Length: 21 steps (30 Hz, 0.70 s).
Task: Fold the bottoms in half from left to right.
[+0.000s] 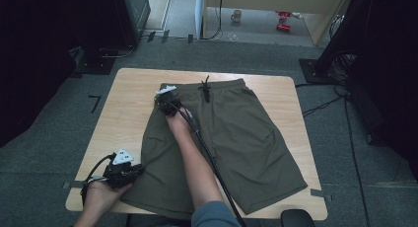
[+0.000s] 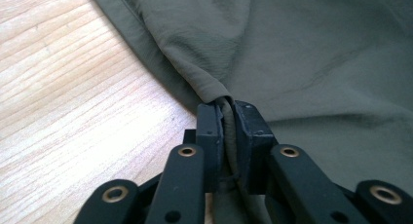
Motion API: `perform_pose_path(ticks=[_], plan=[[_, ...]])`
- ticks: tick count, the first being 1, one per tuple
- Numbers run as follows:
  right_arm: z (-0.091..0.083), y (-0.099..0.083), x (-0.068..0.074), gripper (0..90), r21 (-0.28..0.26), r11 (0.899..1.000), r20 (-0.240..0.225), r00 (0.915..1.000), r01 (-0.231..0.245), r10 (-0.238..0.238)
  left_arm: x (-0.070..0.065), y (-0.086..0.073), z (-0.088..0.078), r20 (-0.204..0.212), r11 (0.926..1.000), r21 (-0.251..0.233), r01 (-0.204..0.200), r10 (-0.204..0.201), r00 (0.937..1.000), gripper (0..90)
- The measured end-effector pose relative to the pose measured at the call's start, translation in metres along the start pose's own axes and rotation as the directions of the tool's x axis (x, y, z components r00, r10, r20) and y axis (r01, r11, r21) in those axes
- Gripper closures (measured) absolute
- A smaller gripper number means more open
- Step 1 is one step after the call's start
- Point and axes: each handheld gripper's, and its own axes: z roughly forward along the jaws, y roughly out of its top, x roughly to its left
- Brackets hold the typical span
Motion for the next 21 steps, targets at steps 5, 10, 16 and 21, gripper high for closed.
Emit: perform_pose_path(ticks=[5, 10, 16, 21], plan=[[-0.003, 0.008, -0.008, 88.6, 0.052, 0.998, -0.018, 0.9986, -0.048, 0.049, -0.003, 0.01, -0.01, 0.025, 0.9972, -0.075, 0.002, 0.0, 0.9997, 88.6], [-0.024, 0.018, -0.02, 88.6, 0.017, 0.997, -0.039, 0.9963, -0.076, 0.077, -0.019, 0.027, -0.023, 0.054, 0.9848, -0.171, -0.028, 0.038, 0.9978, 88.9], [-0.058, 0.026, -0.041, 88.4, -0.011, 0.996, -0.039, 0.9956, -0.085, 0.085, -0.041, 0.051, -0.03, 0.061, 0.9715, -0.218, -0.094, 0.109, 0.9921, 88.9], [-0.087, 0.025, -0.067, 88.4, -0.042, 0.991, -0.054, 0.9911, -0.124, 0.122, -0.061, 0.071, -0.026, 0.079, 0.9586, -0.244, -0.146, 0.17, 0.9823, 88.9]])
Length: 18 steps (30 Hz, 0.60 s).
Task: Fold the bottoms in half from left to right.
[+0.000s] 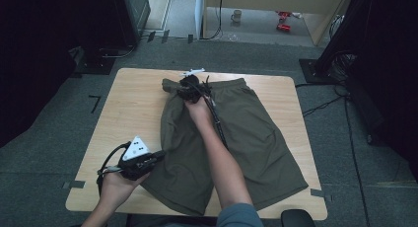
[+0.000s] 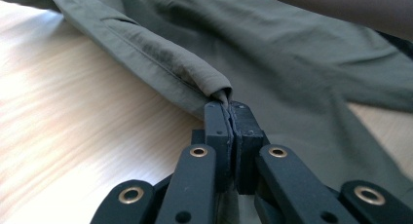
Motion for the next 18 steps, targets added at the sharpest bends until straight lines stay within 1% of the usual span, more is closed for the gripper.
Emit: perform_pose_path(ticks=[3, 5, 7, 9, 10, 11, 13, 15, 18], plan=[[-0.018, 0.0, -0.015, 88.3, -0.01, 1.0, 0.008, 0.9999, -0.011, 0.011, -0.011, 0.013, 0.009, 0.025, 0.9994, -0.008, -0.033, 0.034, 0.9991, 88.9], [-0.029, -0.003, -0.026, 88.2, -0.02, 0.999, 0.01, 0.9995, -0.03, 0.03, -0.019, 0.02, 0.014, 0.032, 0.9978, -0.005, -0.067, 0.067, 0.9973, 88.9], [-0.04, -0.007, -0.035, 88.2, -0.032, 0.999, 0.021, 0.999, -0.038, 0.038, -0.025, 0.027, 0.02, 0.04, 0.9963, -0.009, -0.086, 0.086, 0.9955, 88.9], [-0.051, -0.012, -0.046, 88.2, -0.029, 0.999, 0.048, 0.9983, -0.033, 0.034, -0.031, 0.034, 0.027, 0.054, 0.9956, -0.013, -0.093, 0.093, 0.9941, 88.9], [-0.054, -0.014, -0.05, 88.2, -0.029, 0.999, 0.058, 0.9976, -0.036, 0.037, -0.034, 0.037, 0.032, 0.061, 0.9947, -0.014, -0.102, 0.102, 0.9929, 88.9], [-0.06, -0.018, -0.057, 88.2, -0.023, 0.999, 0.073, 0.9966, -0.038, 0.04, -0.036, 0.04, 0.035, 0.065, 0.9938, -0.01, -0.111, 0.111, 0.9917, 88.9], [-0.066, -0.023, -0.066, 88.2, -0.016, 0.999, 0.1, 0.9942, -0.04, 0.042, -0.042, 0.045, 0.047, 0.079, 0.9925, -0.007, -0.122, 0.122, 0.9894, 88.9], [-0.074, -0.03, -0.078, 88.2, -0.003, 0.999, 0.13, 0.9905, -0.044, 0.044, -0.05, 0.05, 0.059, 0.1, 0.9907, -0.008, -0.136, 0.136, 0.9856, 88.9], [-0.083, -0.039, -0.092, 88.3, 0.011, 0.999, 0.167, 0.9849, -0.048, 0.045, -0.064, 0.058, 0.083, 0.135, 0.9865, 0.004, -0.164, 0.162, 0.9776, 88.8]])
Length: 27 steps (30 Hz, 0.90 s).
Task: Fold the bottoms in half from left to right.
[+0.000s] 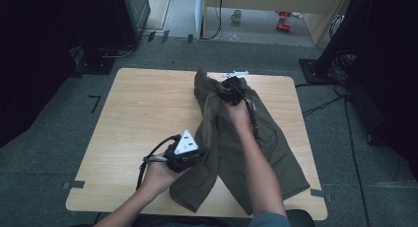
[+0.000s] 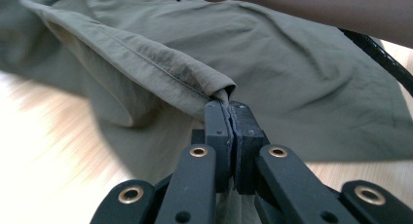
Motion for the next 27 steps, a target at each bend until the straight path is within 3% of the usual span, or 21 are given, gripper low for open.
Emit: perform_pose_path(ticks=[2, 7, 10, 13, 17, 20, 27], plan=[[-0.003, -0.005, -0.01, 88.2, 0.015, 1.0, 0.031, 0.9995, -0.001, 0.001, -0.004, 0.004, 0.02, 0.009, 0.9998, 0.016, -0.01, 0.01, 0.9999, 88.7], [-0.002, -0.019, -0.034, 88.2, 0.089, 0.996, 0.112, 0.9931, 0.024, -0.034, -0.008, 0.004, 0.06, 0.045, 0.9981, 0.051, 0.034, -0.036, 0.9983, 88.6], [0.001, -0.028, -0.043, 88.1, 0.127, 0.992, 0.132, 0.9906, 0.018, -0.035, -0.009, -0.004, 0.084, 0.065, 0.992, 0.12, 0.038, -0.046, 0.9968, 88.4], [0.004, -0.036, -0.051, 88.2, 0.161, 0.987, 0.135, 0.9906, 0.001, -0.023, -0.008, -0.012, 0.099, 0.054, 0.9814, 0.191, 0.017, -0.028, 0.9981, 88.3], [0.008, -0.044, -0.055, 88.0, 0.182, 0.983, 0.128, 0.9917, -0.008, -0.016, 0.0, -0.016, 0.099, 0.059, 0.9778, 0.207, 0.032, -0.045, 0.9972, 88.3], [0.012, -0.047, -0.054, 87.9, 0.211, 0.978, 0.126, 0.9918, -0.004, -0.023, 0.009, -0.019, 0.096, 0.043, 0.9753, 0.22, 0.018, -0.029, 0.9986, 88.3], [0.018, -0.05, -0.05, 87.8, 0.235, 0.972, 0.127, 0.9907, 0.02, -0.051, 0.047, -0.029, 0.08, -0.012, 0.9688, 0.236, 0.076, -0.076, 0.9971, 88.3]])
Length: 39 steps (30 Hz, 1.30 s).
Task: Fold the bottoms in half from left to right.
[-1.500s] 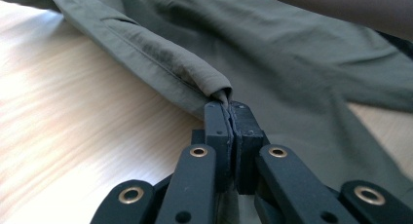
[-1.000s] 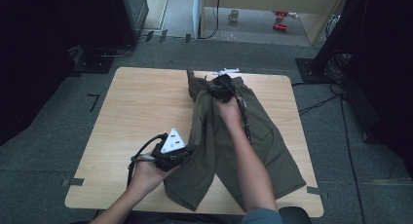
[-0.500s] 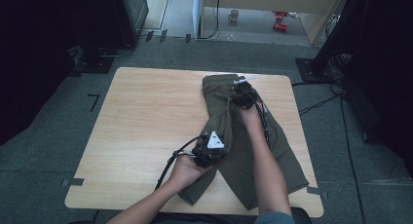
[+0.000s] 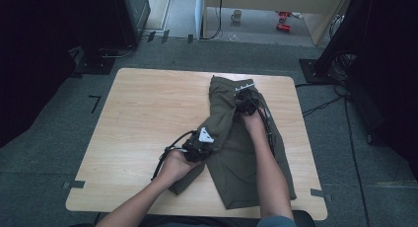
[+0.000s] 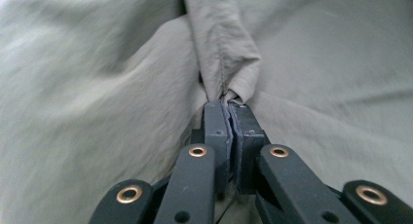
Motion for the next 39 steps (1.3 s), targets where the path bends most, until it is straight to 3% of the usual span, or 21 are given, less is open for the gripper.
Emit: perform_pose_path(ticks=[5, 12, 19, 22, 25, 31, 35, 39], plan=[[0.004, 0.0, 0.004, 87.7, -0.003, 1.0, -0.017, 0.9998, -0.008, 0.008, 0.031, -0.007, -0.01, -0.056, 0.9995, 0.014, 0.03, -0.029, 0.998, 88.2], [0.007, -0.001, 0.009, 87.7, -0.017, 0.999, -0.048, 0.9985, -0.029, 0.028, 0.066, -0.019, -0.023, -0.103, 0.9961, 0.011, 0.088, -0.086, 0.991, 88.2], [0.008, -0.009, 0.014, 87.7, -0.066, 0.996, -0.096, 0.9937, -0.063, 0.057, 0.099, -0.033, -0.036, -0.171, 0.9895, -0.008, 0.144, -0.144, 0.9747, 88.2], [0.008, -0.01, 0.016, 87.6, -0.074, 0.994, -0.129, 0.9889, -0.084, 0.073, 0.106, -0.036, -0.039, -0.189, 0.9863, -0.01, 0.165, -0.163, 0.9684, 88.2], [0.008, -0.01, 0.019, 87.6, -0.074, 0.995, -0.123, 0.9906, -0.07, 0.061, 0.101, -0.035, -0.043, -0.188, 0.9865, 0.004, 0.164, -0.16, 0.969, 88.5], [0.001, -0.008, 0.017, 87.8, -0.102, 0.991, -0.131, 0.9885, -0.089, 0.075, 0.077, -0.031, -0.062, -0.128, 0.9908, -0.02, 0.134, -0.135, 0.9825, 89.1], [-0.013, -0.003, 0.013, 87.8, -0.146, 0.984, -0.139, 0.987, -0.101, 0.081, 0.058, -0.024, -0.081, -0.08, 0.9899, -0.071, 0.123, -0.128, 0.9885, 89.1], [-0.026, 0.0, 0.008, 87.7, -0.179, 0.979, -0.131, 0.9886, -0.097, 0.074, 0.035, -0.011, -0.097, -0.036, 0.9899, -0.115, 0.083, -0.088, 0.9955, 89.1]])
